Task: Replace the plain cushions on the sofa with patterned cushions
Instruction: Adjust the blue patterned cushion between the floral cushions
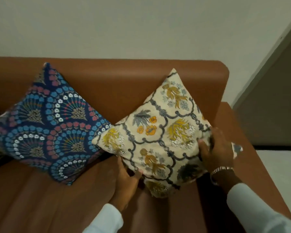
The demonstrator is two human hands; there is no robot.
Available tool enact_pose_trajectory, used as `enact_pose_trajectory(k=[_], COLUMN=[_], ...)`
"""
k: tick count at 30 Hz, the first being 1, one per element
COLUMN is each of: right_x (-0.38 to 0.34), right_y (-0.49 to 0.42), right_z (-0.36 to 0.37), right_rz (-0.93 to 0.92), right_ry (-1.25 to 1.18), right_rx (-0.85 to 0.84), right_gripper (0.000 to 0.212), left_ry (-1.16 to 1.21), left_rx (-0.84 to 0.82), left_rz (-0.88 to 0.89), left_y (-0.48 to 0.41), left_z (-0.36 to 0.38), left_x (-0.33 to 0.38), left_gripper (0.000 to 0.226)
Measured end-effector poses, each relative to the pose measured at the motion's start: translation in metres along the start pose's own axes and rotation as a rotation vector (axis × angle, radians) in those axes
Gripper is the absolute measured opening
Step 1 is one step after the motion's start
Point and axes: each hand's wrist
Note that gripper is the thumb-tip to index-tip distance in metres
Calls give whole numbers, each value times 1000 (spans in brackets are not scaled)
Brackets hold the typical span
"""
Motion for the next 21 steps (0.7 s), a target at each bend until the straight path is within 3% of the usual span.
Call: enact_pose_trajectory(k=[3, 5, 7, 10, 14, 18, 21], right_x=[-47, -81, -151, -189, -213, -285, -324], right_y=[5, 15, 42, 46, 12, -4, -6], right_z=[-1, 6, 43, 73, 92, 141, 167], right_rz=[-270, -404, -553, -648, -526, -348, -221], right_ry=[-4, -8, -34, 45, 263, 249, 122], right_rx=[101, 39, -78, -196, -307, -491, -549], right_gripper=[52, 53, 53, 61, 85, 91, 77], left_ry=[-76, -139, -205, -231, -362, -288, -142], left_rx=[122, 192, 362, 538, 683, 551, 393], left_rz=[87, 182, 285, 277, 218, 36, 124], left_y=[4, -7, -26, -58, -89, -124, -152], left_z=[-30, -55, -137, -196, -244, -341, -397], left_x=[32, 52, 69, 95, 126, 112, 99], left_gripper=[67, 55, 49, 50, 76, 118, 119])
Point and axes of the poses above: each hand's wrist, its own y-axis away from the middle knuckle, its own z-axis out of the palm, x = y × z, and after that the axes turned 2 degrees about x, right-handed
